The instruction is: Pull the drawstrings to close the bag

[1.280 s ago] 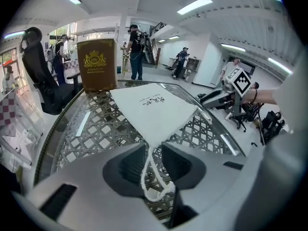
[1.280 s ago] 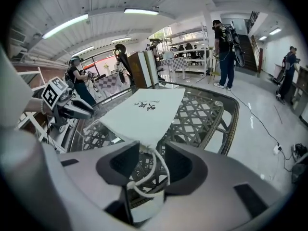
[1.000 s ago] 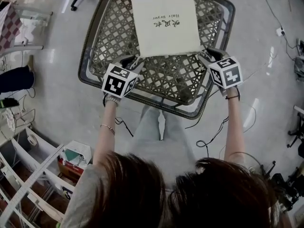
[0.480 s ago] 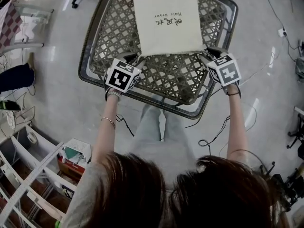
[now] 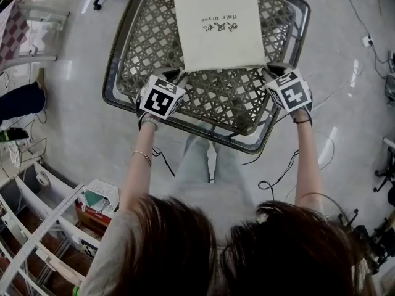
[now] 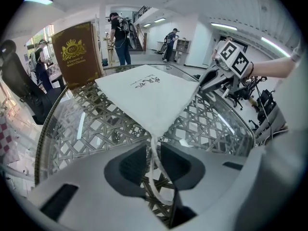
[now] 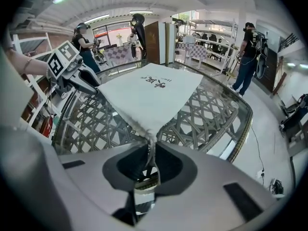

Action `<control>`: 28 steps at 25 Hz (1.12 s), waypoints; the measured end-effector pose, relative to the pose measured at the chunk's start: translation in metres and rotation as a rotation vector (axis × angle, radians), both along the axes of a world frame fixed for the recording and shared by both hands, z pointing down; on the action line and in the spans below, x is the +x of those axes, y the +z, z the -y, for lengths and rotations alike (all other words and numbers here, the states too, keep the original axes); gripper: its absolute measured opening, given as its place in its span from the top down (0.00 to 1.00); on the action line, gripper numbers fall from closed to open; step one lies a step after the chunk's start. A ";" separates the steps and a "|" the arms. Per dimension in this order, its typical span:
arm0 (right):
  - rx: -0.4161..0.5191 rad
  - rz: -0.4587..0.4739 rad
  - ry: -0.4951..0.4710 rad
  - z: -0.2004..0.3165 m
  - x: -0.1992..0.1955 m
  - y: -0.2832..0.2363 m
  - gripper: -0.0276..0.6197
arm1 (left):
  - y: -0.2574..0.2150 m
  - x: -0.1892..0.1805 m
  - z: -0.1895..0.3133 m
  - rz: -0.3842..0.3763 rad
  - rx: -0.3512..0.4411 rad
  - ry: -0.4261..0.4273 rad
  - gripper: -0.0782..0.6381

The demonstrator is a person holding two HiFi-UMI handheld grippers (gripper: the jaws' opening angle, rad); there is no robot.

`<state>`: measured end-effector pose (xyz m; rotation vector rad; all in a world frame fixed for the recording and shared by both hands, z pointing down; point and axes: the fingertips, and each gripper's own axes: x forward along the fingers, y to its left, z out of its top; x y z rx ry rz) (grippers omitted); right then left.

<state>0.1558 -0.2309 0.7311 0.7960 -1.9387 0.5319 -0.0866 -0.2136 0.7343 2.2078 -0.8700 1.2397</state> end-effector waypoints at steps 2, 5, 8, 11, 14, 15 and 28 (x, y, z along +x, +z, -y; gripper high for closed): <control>0.001 -0.006 0.005 -0.001 0.000 0.000 0.87 | 0.000 0.001 -0.001 0.002 0.006 0.008 0.75; 0.000 -0.012 0.015 -0.001 0.001 -0.001 0.89 | -0.001 0.001 -0.003 -0.001 0.002 0.003 0.77; -0.003 -0.018 0.018 -0.001 0.000 -0.001 0.89 | -0.001 -0.001 -0.002 -0.021 -0.011 -0.025 0.78; -0.013 -0.021 0.022 -0.001 -0.001 0.000 0.90 | 0.000 -0.001 0.000 -0.028 -0.014 -0.034 0.79; -0.026 -0.031 0.015 0.000 0.000 0.001 0.90 | 0.000 -0.001 0.000 -0.025 -0.011 -0.026 0.79; -0.032 -0.035 0.010 -0.001 0.000 0.001 0.90 | 0.000 -0.001 0.000 -0.025 -0.010 -0.024 0.79; 0.006 -0.051 0.015 0.000 0.001 0.003 0.92 | 0.003 0.001 -0.002 -0.004 -0.067 -0.017 0.85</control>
